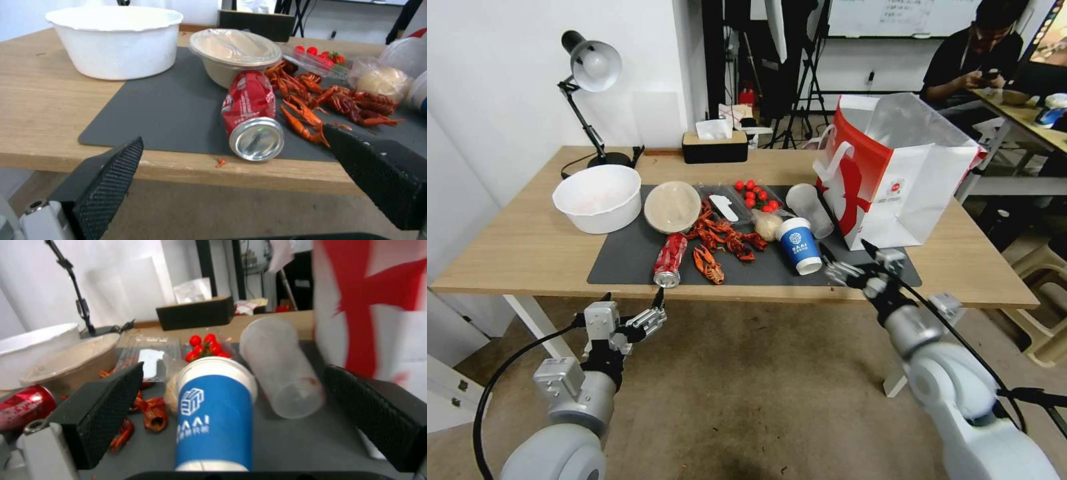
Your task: Pick up the trash from the table and place it into the takeout bag.
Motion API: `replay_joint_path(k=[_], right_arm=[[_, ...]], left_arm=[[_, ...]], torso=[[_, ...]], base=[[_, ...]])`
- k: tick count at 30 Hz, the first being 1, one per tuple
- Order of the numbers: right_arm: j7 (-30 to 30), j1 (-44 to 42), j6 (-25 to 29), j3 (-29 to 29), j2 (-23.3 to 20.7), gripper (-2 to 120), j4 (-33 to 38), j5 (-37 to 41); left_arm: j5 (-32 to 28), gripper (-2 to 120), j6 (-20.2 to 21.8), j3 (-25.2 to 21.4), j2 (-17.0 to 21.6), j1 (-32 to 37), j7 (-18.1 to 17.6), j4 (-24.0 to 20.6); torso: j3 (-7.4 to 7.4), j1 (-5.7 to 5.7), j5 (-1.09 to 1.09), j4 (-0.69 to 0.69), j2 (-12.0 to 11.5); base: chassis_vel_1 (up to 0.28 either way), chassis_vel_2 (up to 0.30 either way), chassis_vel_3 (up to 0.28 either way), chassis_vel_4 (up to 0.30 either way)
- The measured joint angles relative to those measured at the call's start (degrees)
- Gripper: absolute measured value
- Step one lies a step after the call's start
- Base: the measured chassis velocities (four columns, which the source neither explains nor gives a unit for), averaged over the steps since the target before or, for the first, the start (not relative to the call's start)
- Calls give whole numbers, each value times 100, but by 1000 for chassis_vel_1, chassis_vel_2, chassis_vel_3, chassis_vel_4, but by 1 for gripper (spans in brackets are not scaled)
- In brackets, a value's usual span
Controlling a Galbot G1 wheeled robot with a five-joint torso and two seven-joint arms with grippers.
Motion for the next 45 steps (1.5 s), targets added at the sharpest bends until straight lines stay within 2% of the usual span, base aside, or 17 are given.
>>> replay_joint_path(k=[1, 4, 5, 8, 13, 15, 18, 21, 24, 26, 27, 29, 30, 37, 39, 45], right_arm=[[0, 0, 0, 0, 0, 100, 0, 0], [284, 474, -618, -303, 4, 100, -121, -9], [284, 474, -618, -303, 4, 100, -121, -9], [602, 916, -1323, -599, 35, 100, -256, 6], [907, 1192, -1704, -803, 81, 100, -372, 99], [1202, 1375, -2141, -883, 99, 100, -405, 277], [1267, 1418, -2282, -886, 98, 100, -406, 336], [1416, 1499, -2645, -885, 78, 100, -421, 505], [1425, 1500, -2698, -879, 73, 99, -437, 569], [1496, 1456, -2713, -875, 72, 91, -442, 706], [1496, 1456, -2713, -875, 72, 91, -442, 706], [1513, 1409, -2714, -868, 64, 81, -453, 749], [1513, 1409, -2714, -868, 64, 81, -453, 749], [1490, 1358, -2705, -835, 18, 52, -479, 855], [1489, 1353, -2704, -833, 9, 49, -472, 864], [1153, 1328, -2677, -642, -121, 32, -153, 888]], left_arm=[[0, 100, 0, 0, 0, 0, 0, 0], [37, 100, -19, 18, -40, 13, 2, 18], [37, 100, -19, 18, -40, 13, 2, 18], [31, 100, -41, -24, -47, 10, 3, 75], [25, 100, -58, -47, -25, 31, 3, 102], [29, 100, -83, -46, -51, 54, 2, 104], [33, 100, -94, -45, -67, 56, 2, 105], [36, 100, -111, -44, -86, 60, 0, 112], [37, 100, -116, -45, -86, 61, -20, 121], [39, 100, -127, -59, -88, 56, -124, 139], [39, 100, -127, -59, -88, 56, -124, 139], [35, 100, -172, -90, -57, 82, -140, 155], [35, 100, -172, -90, -57, 82, -140, 155], [29, 100, -241, -55, -36, 55, -139, 200], [29, 100, -241, -51, -38, 51, -139, 200], [29, 100, -272, -59, -23, 51, -138, 202]], torso=[[0, 0, 0, 0, 0], [0, 0, 0, -1, 0], [0, 0, 0, -1, 0], [0, 0, -1, -1, 0], [0, 0, 0, 0, 0], [0, 0, 0, 0, 0], [0, 0, -1, 0, 0], [0, 0, 0, -1, 0], [-1, 0, 0, -1, 0], [0, 0, 0, -1, 0], [0, 0, 0, -1, 0], [-1, 0, 1, -1, 0], [-1, 0, 1, -1, 0], [-1, 0, 0, -1, 0], [-1, 0, 0, -1, 0], [-1, 0, 1, 0, 1]], base=[[0, 0, 0, 0], [0, 0, 0, 0], [0, 0, 0, 0], [0, 0, 0, 0], [0, 0, 0, 0], [0, 0, 0, 0], [0, 0, 0, 0], [0, 0, 0, 0], [0, 0, 0, 0], [0, 0, 0, 0], [0, 0, 0, 0], [0, 0, 0, 0], [0, 0, 0, 0], [0, 0, 0, 0], [0, 0, 0, 0], [0, 0, 0, 0]])
